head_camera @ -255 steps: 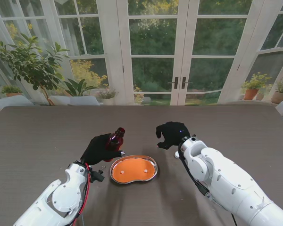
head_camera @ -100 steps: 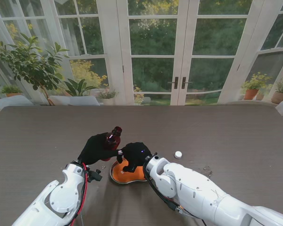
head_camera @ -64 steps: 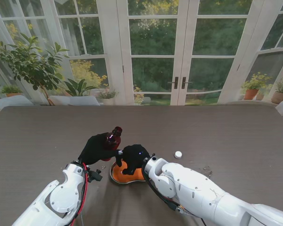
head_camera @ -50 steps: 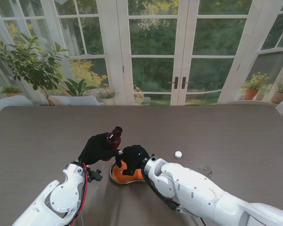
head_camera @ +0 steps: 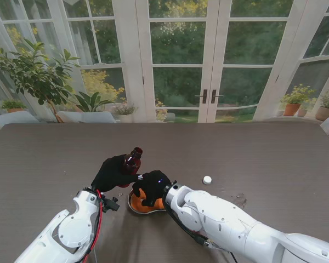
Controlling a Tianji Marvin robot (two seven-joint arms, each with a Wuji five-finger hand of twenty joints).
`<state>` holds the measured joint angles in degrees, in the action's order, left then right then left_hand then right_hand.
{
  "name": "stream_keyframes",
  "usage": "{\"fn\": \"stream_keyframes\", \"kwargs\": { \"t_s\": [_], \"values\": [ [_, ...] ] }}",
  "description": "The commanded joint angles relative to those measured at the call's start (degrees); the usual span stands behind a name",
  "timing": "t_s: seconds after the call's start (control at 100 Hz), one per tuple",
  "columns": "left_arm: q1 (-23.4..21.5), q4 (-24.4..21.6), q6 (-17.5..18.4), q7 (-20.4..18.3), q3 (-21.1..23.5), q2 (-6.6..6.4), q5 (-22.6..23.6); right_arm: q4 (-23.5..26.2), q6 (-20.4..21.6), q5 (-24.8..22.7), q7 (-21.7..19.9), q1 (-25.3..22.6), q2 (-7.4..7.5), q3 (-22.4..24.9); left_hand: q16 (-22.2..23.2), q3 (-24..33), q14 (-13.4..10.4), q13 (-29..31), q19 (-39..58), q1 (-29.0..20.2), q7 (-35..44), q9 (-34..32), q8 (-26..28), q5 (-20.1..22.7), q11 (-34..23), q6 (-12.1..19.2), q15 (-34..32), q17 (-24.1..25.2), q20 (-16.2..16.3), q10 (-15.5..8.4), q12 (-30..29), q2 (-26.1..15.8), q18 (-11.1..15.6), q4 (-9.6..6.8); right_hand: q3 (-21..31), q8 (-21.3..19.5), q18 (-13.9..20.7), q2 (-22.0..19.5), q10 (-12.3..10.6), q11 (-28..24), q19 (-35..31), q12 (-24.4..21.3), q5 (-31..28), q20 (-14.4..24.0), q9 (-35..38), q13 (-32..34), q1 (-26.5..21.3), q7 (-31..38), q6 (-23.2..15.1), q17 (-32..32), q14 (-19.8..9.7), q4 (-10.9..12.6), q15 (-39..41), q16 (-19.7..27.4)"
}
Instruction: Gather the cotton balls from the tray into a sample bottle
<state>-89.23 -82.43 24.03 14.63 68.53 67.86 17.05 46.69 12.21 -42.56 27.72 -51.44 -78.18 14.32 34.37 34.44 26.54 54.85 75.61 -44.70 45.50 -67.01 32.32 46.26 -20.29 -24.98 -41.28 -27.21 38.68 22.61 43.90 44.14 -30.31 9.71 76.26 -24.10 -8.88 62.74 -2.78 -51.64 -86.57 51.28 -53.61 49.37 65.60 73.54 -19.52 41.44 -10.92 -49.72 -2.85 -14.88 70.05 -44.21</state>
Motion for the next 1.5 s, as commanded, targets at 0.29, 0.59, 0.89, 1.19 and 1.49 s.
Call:
{"fn": "stream_keyframes", "kwargs": {
  "t_s": [0.29, 0.59, 0.89, 1.19, 1.49],
  "values": [
    [-0.1, -0.3, 0.0, -1.1, -0.1, 0.20, -0.2, -2.4, 0.3, -1.4, 1.5, 0.6, -1.09, -1.9, 0.9, 8.1, 1.3, 0.2, -1.5, -10.4, 8.5, -3.5, 1.7, 4.9, -0.6, 12.0, -1.1, 2.6, 0.6, -5.0, -0.8, -12.3, 0.9, -0.64, 2.3, 1.7, -0.4, 2.9, -1.7, -0.4, -2.9, -0.4, -1.8, -0.5, 1.1, 2.2, 1.3, 0.0, 0.5, -1.6, -2.2, 1.7, 3.3, -1.4],
    [-0.1, -0.3, -0.1, -1.1, -0.2, 0.21, -0.3, 2.5, -0.6, -2.6, -1.7, 0.2, 1.37, -0.7, 0.9, 8.1, 1.5, 0.2, -1.6, -10.3, 8.4, -3.5, 1.7, 4.9, -0.6, 12.0, -1.1, 2.6, 0.6, -4.9, -1.0, -12.4, 0.9, -0.60, 2.0, 5.3, -0.4, 1.9, -1.6, -0.2, -3.0, 0.3, -3.1, -0.7, 1.5, 2.2, 0.0, 2.1, 0.3, -1.8, -2.1, -2.2, 3.7, -1.5],
    [-0.2, -0.5, -0.2, -1.1, -0.1, 0.21, -0.4, 3.4, -1.0, -3.0, -2.7, 0.5, 1.71, -0.9, 0.9, 8.1, 1.5, 0.2, -1.6, -10.3, 8.4, -3.4, 1.7, 4.9, -0.6, 11.9, -1.1, 2.7, 0.6, -4.8, -1.2, -12.4, 0.9, -0.57, 1.9, 5.0, -0.2, 0.0, -1.7, -0.1, -3.1, 0.1, -2.2, -0.6, 1.6, 2.2, 0.9, 1.2, 1.0, -1.9, -2.2, 0.8, 4.1, -1.6],
    [-0.2, -0.6, -0.2, -1.3, -0.1, 0.18, -0.6, 3.8, -1.7, -3.1, -3.1, 0.7, 1.67, -0.9, 1.0, 8.0, 1.4, 0.2, -1.6, -10.2, 8.4, -3.5, 1.7, 5.0, -0.7, 11.9, -1.2, 2.6, 0.6, -4.9, -1.3, -12.5, 0.8, -0.55, 1.5, 3.6, 0.0, -0.9, -1.8, -0.1, -3.2, 0.2, -0.4, -0.6, 1.5, 2.2, 0.9, -0.4, 1.6, -2.0, -2.4, 1.1, 4.5, -1.7],
    [-0.4, -0.7, -0.3, -1.4, 0.0, 0.17, -0.6, 3.2, -1.3, -2.8, -3.8, 1.1, 1.20, -1.8, 1.0, 8.0, 1.5, 0.3, -1.7, -10.3, 8.3, -3.6, 1.7, 5.1, -0.7, 11.8, -1.2, 2.7, 0.6, -4.8, -1.5, -12.4, 0.8, -0.57, 1.3, 3.2, 0.1, -1.0, -1.8, -0.2, -3.4, 0.1, -0.9, -0.6, 1.7, 2.2, 0.8, -0.5, 1.3, -2.3, -2.6, 1.0, 5.0, -1.9]
  ]
}}
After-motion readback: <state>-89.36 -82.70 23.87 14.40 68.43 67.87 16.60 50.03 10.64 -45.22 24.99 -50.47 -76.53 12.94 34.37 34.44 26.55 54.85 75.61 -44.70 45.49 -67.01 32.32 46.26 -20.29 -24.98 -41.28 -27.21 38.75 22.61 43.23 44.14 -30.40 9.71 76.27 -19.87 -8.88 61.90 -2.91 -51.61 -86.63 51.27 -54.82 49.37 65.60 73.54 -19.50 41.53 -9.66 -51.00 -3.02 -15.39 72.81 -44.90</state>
